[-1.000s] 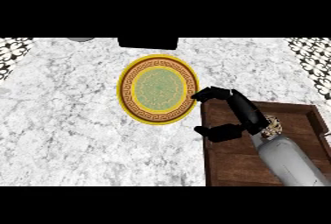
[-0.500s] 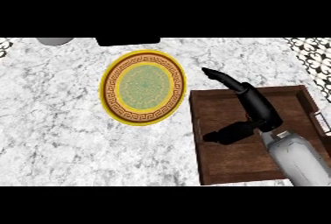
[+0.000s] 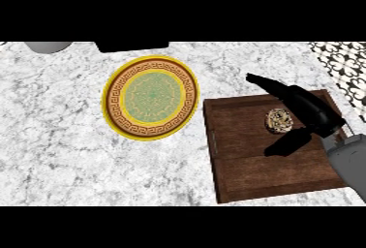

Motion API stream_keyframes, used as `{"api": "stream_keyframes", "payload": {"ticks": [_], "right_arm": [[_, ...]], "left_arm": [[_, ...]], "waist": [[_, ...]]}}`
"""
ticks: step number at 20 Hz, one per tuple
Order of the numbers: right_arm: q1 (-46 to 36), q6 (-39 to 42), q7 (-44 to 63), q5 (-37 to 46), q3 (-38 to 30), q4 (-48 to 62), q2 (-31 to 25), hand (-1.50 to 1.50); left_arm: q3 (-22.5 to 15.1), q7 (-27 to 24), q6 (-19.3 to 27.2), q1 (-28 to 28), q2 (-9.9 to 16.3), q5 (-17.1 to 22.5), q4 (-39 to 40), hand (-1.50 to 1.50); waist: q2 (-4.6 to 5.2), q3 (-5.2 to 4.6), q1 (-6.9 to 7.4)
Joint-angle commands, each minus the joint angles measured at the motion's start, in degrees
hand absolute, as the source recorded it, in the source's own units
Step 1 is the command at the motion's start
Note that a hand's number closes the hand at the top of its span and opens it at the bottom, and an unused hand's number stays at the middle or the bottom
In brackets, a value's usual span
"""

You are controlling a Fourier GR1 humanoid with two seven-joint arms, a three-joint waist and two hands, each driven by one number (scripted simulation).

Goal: Pick the cupcake from the tray and place it in the plate

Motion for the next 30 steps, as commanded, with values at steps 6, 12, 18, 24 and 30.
{"api": "stream_keyframes", "payload": {"ticks": [6, 12, 18, 24, 30], "right_arm": [[-2.4, 11.7, 7.9, 6.2, 6.9, 1.7, -9.1, -1.50], [-4.2, 14.6, 11.0, 7.8, 8.1, 1.9, -10.6, -1.50], [-5.8, 15.9, 14.4, 11.0, 9.4, 3.2, -12.1, -1.50], [-5.8, 17.2, 17.0, 11.8, 10.6, 4.5, -11.5, -1.50], [-5.3, 18.1, 17.6, 12.1, 11.7, 5.9, -10.2, -1.50]], "left_arm": [[3.8, -8.1, 2.9, -15.6, 0.3, -4.5, -12.2, 0.00], [3.2, -8.0, 3.5, -16.3, 0.1, -5.6, -12.4, 0.00], [2.7, -7.6, 3.9, -16.5, 0.1, -6.6, -12.7, 0.00], [2.2, -7.4, 4.6, -17.1, -0.6, -6.8, -12.5, 0.00], [2.1, -7.0, 4.8, -16.4, -0.3, -7.3, -13.0, 0.00]], "waist": [[0.64, 0.52, -0.76], [0.84, 0.71, -0.71], [1.16, 0.80, -0.75], [1.43, 0.89, -0.79], [1.68, 1.08, -0.68]]}}
